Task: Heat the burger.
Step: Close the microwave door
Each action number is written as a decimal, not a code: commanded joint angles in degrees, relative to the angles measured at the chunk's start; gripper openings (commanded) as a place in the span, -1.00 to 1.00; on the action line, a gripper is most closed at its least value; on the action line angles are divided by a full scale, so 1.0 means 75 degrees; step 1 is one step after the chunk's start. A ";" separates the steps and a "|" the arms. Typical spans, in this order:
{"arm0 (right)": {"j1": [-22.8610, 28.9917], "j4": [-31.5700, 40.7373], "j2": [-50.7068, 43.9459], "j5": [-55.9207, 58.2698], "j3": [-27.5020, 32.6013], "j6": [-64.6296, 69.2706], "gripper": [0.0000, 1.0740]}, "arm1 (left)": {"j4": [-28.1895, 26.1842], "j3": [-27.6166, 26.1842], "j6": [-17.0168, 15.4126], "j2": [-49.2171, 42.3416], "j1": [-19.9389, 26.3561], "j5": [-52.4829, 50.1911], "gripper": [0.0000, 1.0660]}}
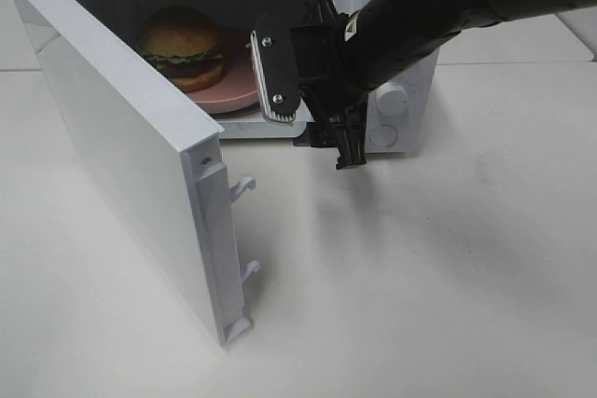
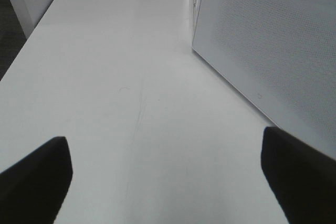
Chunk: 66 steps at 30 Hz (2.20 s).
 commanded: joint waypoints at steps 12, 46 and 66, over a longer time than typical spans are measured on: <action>-0.0084 0.0008 -0.1513 -0.0069 0.1558 0.1276 0.38 | 0.0015 0.0008 -0.0008 -0.0153 -0.0023 -0.0115 0.68; -0.0084 -0.1024 -0.5294 0.4492 0.3216 1.0244 0.37 | 0.0015 0.0008 -0.0008 -0.0153 -0.0023 -0.0115 0.68; -0.0084 -0.1047 -0.6822 0.6020 0.3277 1.0466 0.37 | 0.0015 0.0008 -0.0008 -0.0153 -0.0023 -0.0115 0.68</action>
